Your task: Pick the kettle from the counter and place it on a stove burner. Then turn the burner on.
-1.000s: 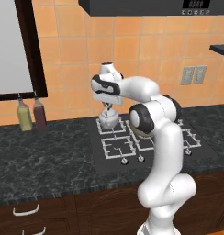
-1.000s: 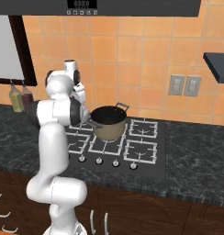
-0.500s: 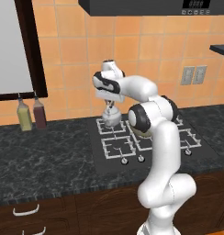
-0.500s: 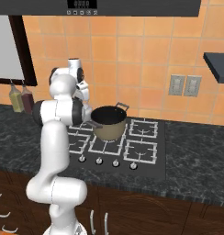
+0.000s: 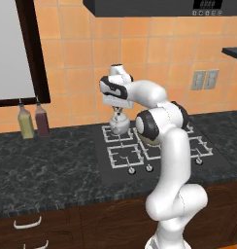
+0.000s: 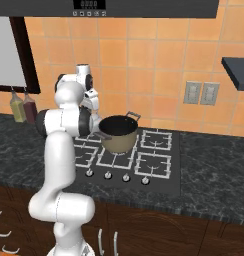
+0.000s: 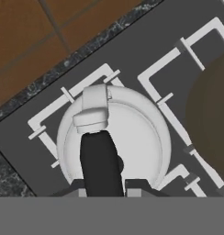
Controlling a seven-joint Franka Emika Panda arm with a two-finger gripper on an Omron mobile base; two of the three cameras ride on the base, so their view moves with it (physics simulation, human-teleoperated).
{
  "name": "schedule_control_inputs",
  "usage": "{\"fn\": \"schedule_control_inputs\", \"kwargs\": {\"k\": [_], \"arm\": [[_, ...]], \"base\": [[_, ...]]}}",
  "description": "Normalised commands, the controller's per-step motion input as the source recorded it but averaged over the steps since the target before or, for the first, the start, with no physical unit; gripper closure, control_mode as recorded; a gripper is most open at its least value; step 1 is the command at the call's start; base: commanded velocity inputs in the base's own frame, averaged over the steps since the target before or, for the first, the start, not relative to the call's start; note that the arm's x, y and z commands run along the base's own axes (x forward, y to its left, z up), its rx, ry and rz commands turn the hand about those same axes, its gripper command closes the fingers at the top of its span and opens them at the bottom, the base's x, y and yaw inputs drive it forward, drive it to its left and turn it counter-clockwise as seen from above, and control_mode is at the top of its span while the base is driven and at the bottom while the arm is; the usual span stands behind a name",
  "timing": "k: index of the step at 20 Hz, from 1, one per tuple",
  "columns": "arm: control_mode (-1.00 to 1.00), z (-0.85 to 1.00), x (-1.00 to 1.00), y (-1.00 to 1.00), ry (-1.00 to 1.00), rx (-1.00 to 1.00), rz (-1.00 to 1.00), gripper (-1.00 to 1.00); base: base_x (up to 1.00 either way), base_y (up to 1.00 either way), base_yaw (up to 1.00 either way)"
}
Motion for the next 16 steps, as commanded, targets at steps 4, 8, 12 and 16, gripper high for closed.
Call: {"fn": "schedule_control_inputs", "kwargs": {"k": [4, 8, 12, 16], "arm": [[-1.0, 0.0, 0.0, 0.0, 0.0, 0.0, 0.0, -1.0], [-1.0, 0.0, 0.0, 0.0, 0.0, 0.0, 0.0, -1.0], [-1.0, 0.0, 0.0, 0.0, 0.0, 0.0, 0.0, -1.0], [-1.0, 0.11, -0.09, 0.0, 0.0, 0.0, 0.0, -1.0]], "base": [[0.0, 0.0, 0.0], [0.0, 0.0, 0.0], [0.0, 0.0, 0.0], [0.0, 0.0, 0.0]]}}
